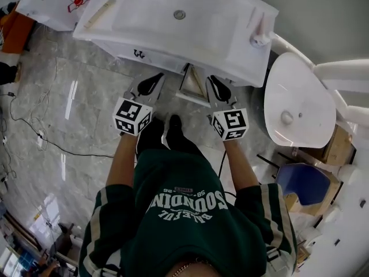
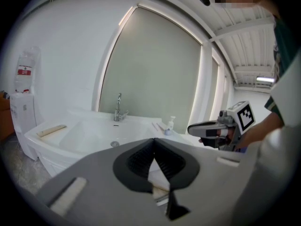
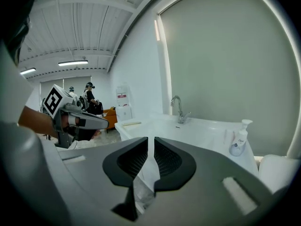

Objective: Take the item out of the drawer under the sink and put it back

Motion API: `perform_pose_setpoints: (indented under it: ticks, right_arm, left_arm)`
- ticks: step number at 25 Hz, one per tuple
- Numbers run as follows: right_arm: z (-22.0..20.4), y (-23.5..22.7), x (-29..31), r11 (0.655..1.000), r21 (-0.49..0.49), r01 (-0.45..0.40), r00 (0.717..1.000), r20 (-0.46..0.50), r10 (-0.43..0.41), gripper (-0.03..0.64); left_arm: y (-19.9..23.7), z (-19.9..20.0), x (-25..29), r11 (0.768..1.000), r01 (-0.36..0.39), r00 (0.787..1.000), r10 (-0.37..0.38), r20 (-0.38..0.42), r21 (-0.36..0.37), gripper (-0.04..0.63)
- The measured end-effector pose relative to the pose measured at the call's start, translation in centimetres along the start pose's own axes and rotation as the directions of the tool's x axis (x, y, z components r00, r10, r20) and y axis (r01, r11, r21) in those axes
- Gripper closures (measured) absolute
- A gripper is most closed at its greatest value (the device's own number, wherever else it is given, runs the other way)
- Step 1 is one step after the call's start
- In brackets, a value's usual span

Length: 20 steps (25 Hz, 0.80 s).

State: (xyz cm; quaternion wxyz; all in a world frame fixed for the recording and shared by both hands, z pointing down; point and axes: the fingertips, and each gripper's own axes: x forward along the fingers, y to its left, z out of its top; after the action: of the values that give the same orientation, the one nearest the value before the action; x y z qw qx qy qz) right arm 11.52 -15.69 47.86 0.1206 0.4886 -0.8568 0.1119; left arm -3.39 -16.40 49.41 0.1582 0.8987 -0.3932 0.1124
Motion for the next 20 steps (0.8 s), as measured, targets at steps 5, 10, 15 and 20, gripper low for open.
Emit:
perform_pose_setpoints:
  ticks: [5, 10, 15, 20]
  right_arm:
    - [-2.3, 0.7, 0.0, 1.000, -0.008, -0.011, 0.999, -0.053, 0.011, 0.569]
    - [-6.6, 0.9, 0.4, 1.000, -0.017, -0.021, 0.985, -0.169, 0.018, 0.522]
    - [-11.4, 0.4, 1.4, 0.999, -0.023, -0.035, 0.961, -0.275, 0.028, 0.512]
    - [-16.3, -0.5, 3.4, 0.998, -0.039, -0.055, 0.925, -0.379, 0.036, 0.512]
  left_arm:
    - [-0.5, -1.4, 0.3, 1.000, 0.013, 1.000, -0.013, -0.007, -0.020, 0.546]
    - [-1.0, -2.4, 0.1, 0.999, 0.023, 0.999, -0.023, -0.031, -0.024, 0.546]
    - [-0.8, -3.5, 0.1, 0.999, 0.019, 0.998, -0.021, -0.051, -0.036, 0.546]
    - [-0.6, -5.2, 0.1, 0.999, 0.011, 0.997, -0.014, -0.076, -0.049, 0.546]
